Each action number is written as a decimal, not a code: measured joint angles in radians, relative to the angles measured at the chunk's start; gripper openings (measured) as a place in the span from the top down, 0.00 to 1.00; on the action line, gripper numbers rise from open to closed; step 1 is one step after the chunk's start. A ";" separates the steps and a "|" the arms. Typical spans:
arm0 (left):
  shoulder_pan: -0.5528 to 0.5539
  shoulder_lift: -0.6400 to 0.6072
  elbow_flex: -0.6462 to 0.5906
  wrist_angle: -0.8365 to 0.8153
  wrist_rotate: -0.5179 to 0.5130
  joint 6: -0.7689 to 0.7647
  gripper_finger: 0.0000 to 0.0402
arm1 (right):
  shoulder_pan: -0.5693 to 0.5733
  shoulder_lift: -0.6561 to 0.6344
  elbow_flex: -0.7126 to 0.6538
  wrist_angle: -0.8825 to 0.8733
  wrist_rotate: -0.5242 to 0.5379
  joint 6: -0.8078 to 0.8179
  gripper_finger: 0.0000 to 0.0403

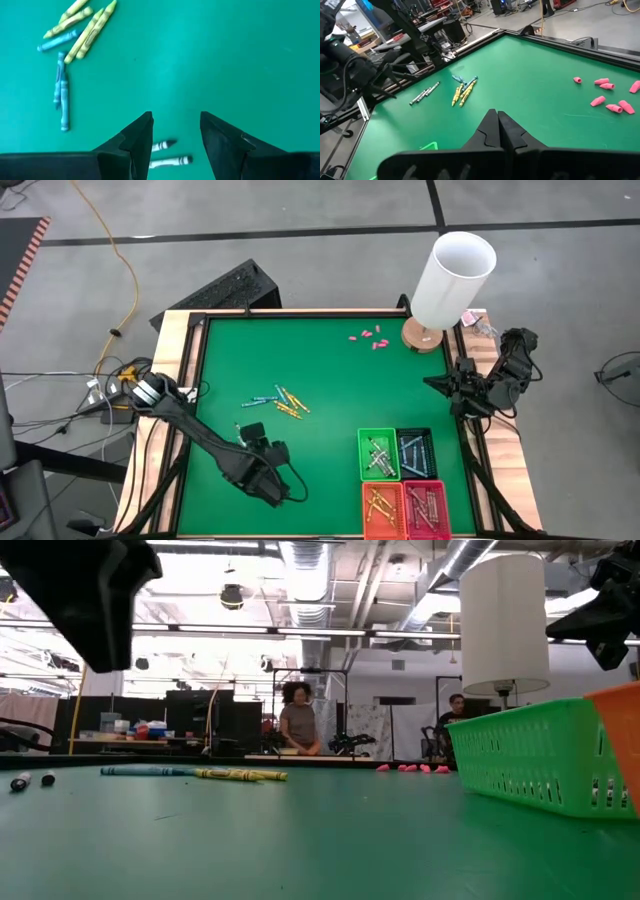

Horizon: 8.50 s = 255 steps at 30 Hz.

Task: Sort crayons
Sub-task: Put the black crayon into the green bin

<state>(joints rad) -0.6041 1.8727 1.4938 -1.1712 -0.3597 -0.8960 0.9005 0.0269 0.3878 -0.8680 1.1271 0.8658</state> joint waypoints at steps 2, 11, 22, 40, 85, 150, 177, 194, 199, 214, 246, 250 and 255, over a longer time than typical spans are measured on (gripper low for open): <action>0.000 -0.042 -0.051 0.008 0.003 -0.026 0.62 | 0.000 0.000 0.000 0.000 0.000 0.000 1.00; 0.008 -0.307 -0.406 0.185 -0.005 -0.007 0.62 | 0.000 0.000 0.000 0.000 0.000 0.000 1.00; 0.090 -0.384 -0.731 0.480 0.128 0.091 0.62 | 0.000 0.000 0.000 0.001 0.000 0.000 1.00; 0.106 -0.383 -0.759 0.491 0.106 0.133 0.79 | 0.000 0.000 0.000 0.000 0.000 0.000 1.00; 0.198 -0.382 -0.533 0.939 -0.124 0.374 1.00 | 0.000 0.000 0.000 0.000 0.000 0.000 1.00; 0.307 -0.108 -0.532 0.785 0.207 0.464 0.97 | 0.000 0.005 0.000 -0.003 0.000 0.000 1.00; 0.314 -0.123 -0.323 1.155 -0.029 0.626 0.99 | 0.000 0.005 0.000 -0.003 0.001 0.000 1.00; 0.341 -0.119 -0.324 1.620 -0.022 0.772 0.99 | 0.000 0.005 0.000 -0.005 0.008 0.000 1.00; 0.342 -0.095 -0.324 1.687 -0.018 0.776 0.99 | 0.000 0.005 0.000 -0.007 0.008 0.000 1.00; 0.349 0.237 -0.143 1.835 0.042 0.752 0.99 | 0.000 0.012 -0.001 -0.015 0.023 0.010 1.00; 0.350 0.343 0.005 1.719 0.117 0.674 0.62 | 0.000 0.012 -0.001 -0.015 0.025 0.032 1.00; 0.350 0.260 0.005 1.539 0.115 0.675 0.62 | 0.000 0.012 -0.001 -0.018 0.026 0.026 1.00; 0.343 0.137 0.005 1.315 0.113 0.722 0.64 | 0.000 0.012 -0.001 -0.020 0.026 0.027 1.00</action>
<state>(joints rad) -0.2607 2.0100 1.4986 0.1440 -0.2470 -0.1742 0.9005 0.0391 0.3870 -0.8883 1.1534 0.8925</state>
